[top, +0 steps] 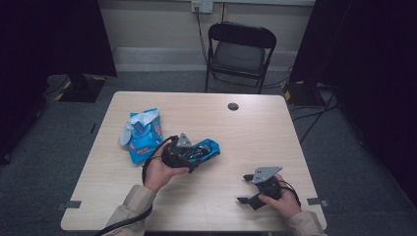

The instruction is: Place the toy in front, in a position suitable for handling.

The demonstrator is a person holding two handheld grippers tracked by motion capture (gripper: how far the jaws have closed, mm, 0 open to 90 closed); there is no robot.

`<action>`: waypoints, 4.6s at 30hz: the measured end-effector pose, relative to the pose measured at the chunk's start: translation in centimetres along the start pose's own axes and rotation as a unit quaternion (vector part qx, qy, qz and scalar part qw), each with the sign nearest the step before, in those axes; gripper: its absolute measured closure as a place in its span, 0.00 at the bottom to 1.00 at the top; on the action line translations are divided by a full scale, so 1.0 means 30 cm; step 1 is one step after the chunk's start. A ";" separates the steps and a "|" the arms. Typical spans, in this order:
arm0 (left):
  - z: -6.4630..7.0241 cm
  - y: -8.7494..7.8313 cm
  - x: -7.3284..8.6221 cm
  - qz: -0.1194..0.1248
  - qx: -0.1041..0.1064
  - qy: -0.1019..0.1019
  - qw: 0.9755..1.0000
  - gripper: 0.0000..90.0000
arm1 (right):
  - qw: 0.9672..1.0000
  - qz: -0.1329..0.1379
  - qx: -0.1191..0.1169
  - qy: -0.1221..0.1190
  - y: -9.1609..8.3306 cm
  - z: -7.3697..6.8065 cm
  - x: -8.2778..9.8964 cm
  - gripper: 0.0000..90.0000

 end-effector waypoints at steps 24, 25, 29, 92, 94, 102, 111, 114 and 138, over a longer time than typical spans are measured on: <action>-0.016 -0.090 0.270 -0.021 0.006 -0.026 0.999 0.27 | 1.000 0.001 0.000 0.004 0.001 -0.002 -0.001 0.15; -0.017 -0.092 0.274 -0.022 0.005 -0.024 0.999 0.27 | 1.000 0.001 0.000 0.004 0.001 -0.002 -0.001 0.15; -0.023 -0.090 0.293 -0.025 0.007 -0.022 0.999 0.27 | 1.000 0.000 0.000 0.004 0.001 -0.002 -0.001 0.15; -0.013 -0.055 0.336 -0.001 0.030 -0.006 1.000 0.00 | 1.000 0.013 -0.001 0.023 0.057 0.070 -0.175 0.15; -0.013 -0.055 0.336 -0.001 0.030 -0.006 1.000 0.00 | 1.000 0.014 -0.004 0.022 0.068 0.085 -0.197 0.15; -0.011 -0.057 0.337 -0.001 0.027 -0.008 1.000 0.00 | 0.999 0.028 -0.004 0.027 0.100 0.119 -0.283 0.16; -0.006 -0.062 0.343 0.000 0.020 -0.014 1.000 0.00 | 0.999 0.029 -0.012 0.031 0.138 0.134 -0.347 0.19; -0.006 -0.067 0.344 -0.002 0.020 -0.015 1.000 0.00 | 0.999 0.023 -0.012 0.023 0.150 0.127 -0.343 0.19; -0.242 -0.283 0.128 0.033 -0.033 -0.084 0.995 0.18 | 1.000 -0.003 -0.003 0.025 0.123 0.047 -0.118 0.18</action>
Point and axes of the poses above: each handheld gripper's, and its own axes: y roughly forward along the jaws, x roughly out of its underside, z roughly to its right, the point moved 2 cm from there along y, roughly forward along the jaws, and after that the axes turned 9 degrees about -y, right-handed, at the moved point
